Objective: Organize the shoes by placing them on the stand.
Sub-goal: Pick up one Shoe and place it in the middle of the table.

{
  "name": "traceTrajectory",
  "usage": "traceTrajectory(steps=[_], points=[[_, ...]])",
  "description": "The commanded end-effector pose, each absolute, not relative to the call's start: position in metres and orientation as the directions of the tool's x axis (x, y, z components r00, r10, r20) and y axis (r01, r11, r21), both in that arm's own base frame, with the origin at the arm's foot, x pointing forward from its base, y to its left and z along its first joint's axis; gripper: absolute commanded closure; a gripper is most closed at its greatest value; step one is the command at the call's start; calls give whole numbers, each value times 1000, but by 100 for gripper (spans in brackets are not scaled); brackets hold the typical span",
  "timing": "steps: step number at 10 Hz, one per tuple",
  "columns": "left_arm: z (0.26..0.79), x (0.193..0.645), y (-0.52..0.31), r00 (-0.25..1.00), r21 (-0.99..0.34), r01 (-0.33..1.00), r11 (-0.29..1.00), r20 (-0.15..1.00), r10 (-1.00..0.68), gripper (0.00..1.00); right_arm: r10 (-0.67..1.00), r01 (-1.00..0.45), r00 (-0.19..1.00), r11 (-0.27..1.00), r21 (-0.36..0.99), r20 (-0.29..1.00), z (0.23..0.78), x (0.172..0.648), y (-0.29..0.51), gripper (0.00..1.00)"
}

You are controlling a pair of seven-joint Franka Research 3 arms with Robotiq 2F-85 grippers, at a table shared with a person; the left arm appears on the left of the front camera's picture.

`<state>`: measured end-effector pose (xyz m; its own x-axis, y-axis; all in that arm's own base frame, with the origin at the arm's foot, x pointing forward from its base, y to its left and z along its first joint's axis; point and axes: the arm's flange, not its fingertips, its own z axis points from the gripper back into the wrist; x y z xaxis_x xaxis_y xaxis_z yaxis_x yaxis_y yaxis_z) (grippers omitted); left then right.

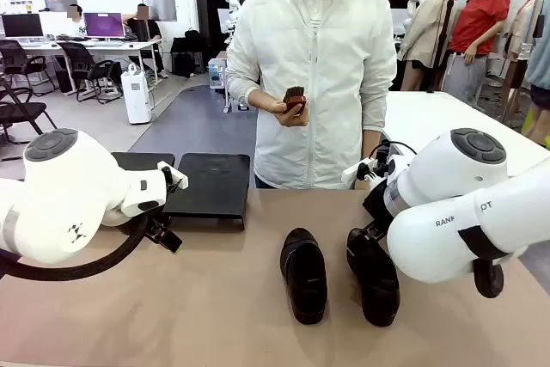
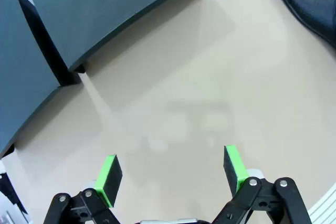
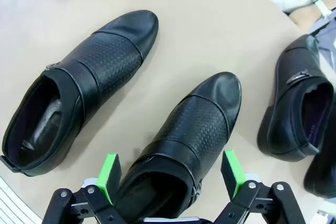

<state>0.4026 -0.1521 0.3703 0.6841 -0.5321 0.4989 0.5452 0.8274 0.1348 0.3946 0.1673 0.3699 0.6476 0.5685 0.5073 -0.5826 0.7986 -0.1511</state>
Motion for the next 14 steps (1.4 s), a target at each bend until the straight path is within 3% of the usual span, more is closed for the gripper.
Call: traceTrajectory(steps=[1,13,14], points=[[371,403,-152,684,135,545,827,499,-532,0,568,-582,647,799,-151,508,371,395,167,0],[370,403,-152,684,135,545,827,499,-532,0,569,-583,648,798,-151,507,370,395,167,0],[417,374,-146,667,128,494,860,579,-469,0,552,-602,652,794,-87,520,421,371,163,0]])
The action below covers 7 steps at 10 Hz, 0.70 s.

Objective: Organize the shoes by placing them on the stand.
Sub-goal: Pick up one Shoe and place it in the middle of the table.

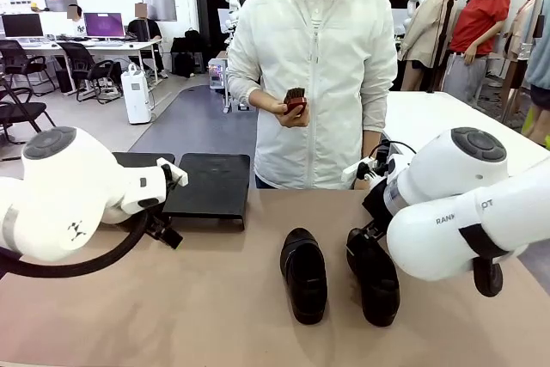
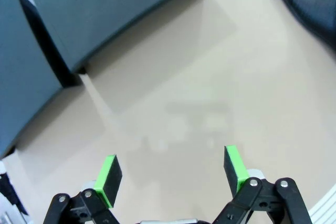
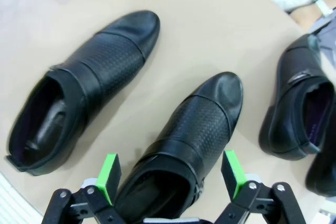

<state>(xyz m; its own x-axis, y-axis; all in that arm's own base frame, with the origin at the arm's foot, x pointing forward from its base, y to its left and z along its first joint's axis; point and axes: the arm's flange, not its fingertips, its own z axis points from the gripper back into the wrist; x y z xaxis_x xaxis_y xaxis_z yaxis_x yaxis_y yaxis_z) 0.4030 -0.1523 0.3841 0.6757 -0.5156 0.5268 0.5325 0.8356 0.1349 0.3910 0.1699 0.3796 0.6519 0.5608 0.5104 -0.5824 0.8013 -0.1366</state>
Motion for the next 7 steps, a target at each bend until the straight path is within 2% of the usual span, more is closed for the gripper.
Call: traceTrajectory(steps=[1,2,3,4,5,7], points=[[470,339,-150,749,-29,454,891,554,-363,0,489,-562,692,826,-28,530,470,344,156,0],[507,304,-148,773,-57,399,915,557,-302,0,401,-500,736,865,39,546,512,316,146,0],[537,266,-137,764,-182,513,839,543,-349,0,324,-461,770,878,128,549,548,287,126,0],[551,238,-121,757,-239,568,788,528,-385,0,287,-470,794,849,242,536,570,259,105,0],[556,213,-98,758,-298,583,756,535,-373,0,216,-441,817,832,337,534,586,237,72,0],[546,174,-36,753,-369,546,752,610,-247,0,8,-317,831,829,461,557,596,212,-8,0]])
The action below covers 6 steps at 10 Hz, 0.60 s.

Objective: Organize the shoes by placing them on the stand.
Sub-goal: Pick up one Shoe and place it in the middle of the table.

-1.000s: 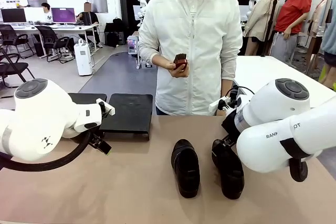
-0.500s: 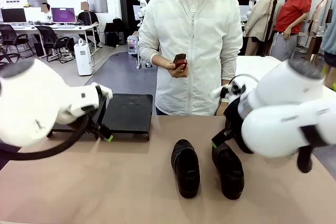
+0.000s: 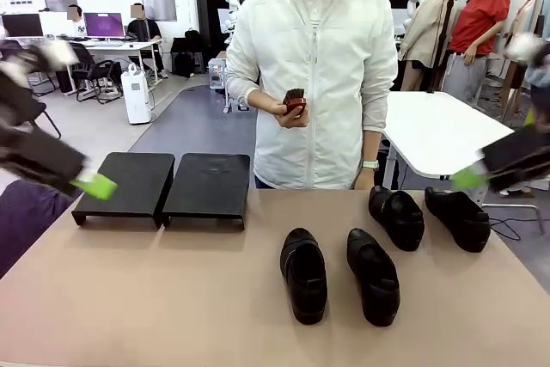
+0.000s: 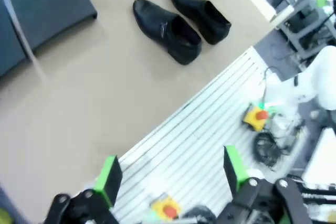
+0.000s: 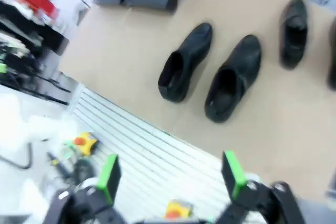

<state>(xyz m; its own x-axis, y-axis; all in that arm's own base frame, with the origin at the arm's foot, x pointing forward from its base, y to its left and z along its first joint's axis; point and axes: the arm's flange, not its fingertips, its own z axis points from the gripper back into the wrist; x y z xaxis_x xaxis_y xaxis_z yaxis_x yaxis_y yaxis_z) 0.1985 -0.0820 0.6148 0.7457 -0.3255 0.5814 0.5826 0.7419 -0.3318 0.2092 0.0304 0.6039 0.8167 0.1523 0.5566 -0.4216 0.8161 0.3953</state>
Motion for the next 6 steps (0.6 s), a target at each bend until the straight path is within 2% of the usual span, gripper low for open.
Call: traceTrajectory(steps=[1,2,3,4,6], points=[[533,166,-5,763,-435,494,753,633,-135,0,-118,-242,828,807,539,548,588,212,-46,0],[523,170,8,785,-441,462,770,607,-123,0,-179,-203,817,801,564,549,580,217,-65,0],[515,183,12,798,-421,443,791,587,-135,0,-193,-195,786,824,532,587,575,219,-68,0],[622,180,1,772,-419,496,760,613,-166,0,-97,-250,831,814,524,547,601,198,-56,0],[622,180,1,772,-419,496,760,613,-166,0,-97,-250,831,814,524,547,601,198,-56,0]])
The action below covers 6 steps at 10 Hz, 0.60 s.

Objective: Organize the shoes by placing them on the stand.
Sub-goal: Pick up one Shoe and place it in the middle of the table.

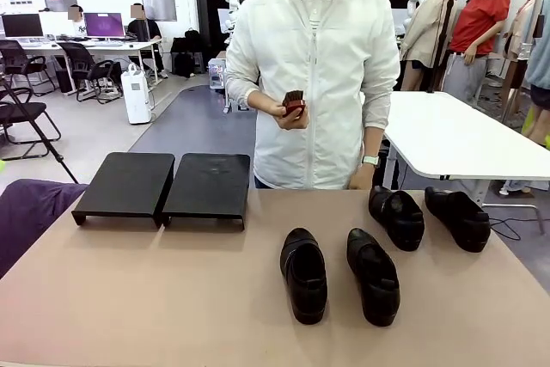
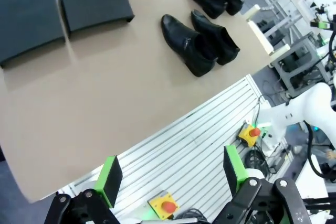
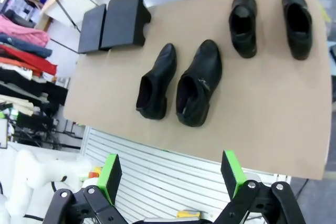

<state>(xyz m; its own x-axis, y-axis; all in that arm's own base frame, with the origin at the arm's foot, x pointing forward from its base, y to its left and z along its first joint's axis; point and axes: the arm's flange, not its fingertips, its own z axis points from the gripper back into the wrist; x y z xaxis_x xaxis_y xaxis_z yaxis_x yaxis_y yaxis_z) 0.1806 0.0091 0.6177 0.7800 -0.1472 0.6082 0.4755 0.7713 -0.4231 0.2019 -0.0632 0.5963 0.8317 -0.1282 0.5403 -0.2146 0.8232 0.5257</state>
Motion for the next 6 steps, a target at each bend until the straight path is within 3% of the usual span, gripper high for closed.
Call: traceTrajectory(steps=[1,6], points=[[622,180,1,772,-419,496,760,613,-166,0,-97,-250,831,814,524,547,601,198,-56,0],[622,180,1,772,-419,496,760,613,-166,0,-97,-250,831,814,524,547,601,198,-56,0]])
